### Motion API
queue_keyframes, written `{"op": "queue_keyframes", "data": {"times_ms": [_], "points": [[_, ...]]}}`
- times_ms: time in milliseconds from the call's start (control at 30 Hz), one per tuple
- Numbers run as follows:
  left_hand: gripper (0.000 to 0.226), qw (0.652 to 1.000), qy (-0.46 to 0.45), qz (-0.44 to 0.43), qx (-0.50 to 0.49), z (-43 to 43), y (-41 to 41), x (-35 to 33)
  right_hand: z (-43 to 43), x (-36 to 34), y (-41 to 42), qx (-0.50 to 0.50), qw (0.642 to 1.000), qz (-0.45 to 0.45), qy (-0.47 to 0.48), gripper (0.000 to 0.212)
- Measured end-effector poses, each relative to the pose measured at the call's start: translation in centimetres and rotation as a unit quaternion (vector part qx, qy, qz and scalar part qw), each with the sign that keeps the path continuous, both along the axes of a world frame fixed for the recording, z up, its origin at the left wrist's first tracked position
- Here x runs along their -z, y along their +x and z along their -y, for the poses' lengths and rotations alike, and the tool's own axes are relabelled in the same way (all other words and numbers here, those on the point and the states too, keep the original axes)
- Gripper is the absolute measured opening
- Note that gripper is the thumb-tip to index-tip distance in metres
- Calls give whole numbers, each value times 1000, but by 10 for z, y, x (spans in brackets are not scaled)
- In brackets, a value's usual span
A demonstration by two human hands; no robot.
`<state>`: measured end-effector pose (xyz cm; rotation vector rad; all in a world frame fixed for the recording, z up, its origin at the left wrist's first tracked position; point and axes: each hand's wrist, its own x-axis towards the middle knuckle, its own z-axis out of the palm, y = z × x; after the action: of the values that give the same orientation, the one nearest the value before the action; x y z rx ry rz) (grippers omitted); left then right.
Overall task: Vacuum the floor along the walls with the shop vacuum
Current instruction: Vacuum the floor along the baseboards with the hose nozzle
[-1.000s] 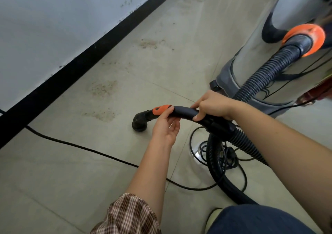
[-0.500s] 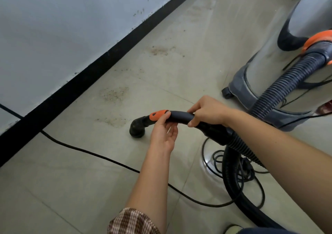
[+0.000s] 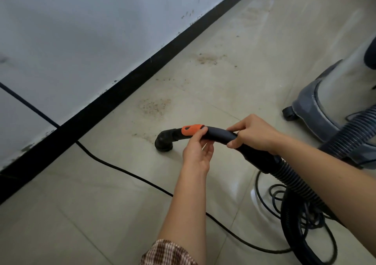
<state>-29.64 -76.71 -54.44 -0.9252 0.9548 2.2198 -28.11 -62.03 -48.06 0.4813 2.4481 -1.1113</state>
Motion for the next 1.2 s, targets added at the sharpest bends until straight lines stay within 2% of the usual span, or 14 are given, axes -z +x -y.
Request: {"op": "queue_keyframes", "data": {"times_ms": [533, 867, 1200], "points": [[13, 999, -20, -4, -36, 31, -29, 15, 33, 14, -27, 3, 999, -9, -43, 25], [18, 998, -33, -6, -61, 54, -48, 22, 57, 25, -46, 6, 996, -8, -83, 27], [21, 995, -42, 0, -92, 78, -65, 25, 86, 35, -61, 5, 996, -24, -85, 24]]}}
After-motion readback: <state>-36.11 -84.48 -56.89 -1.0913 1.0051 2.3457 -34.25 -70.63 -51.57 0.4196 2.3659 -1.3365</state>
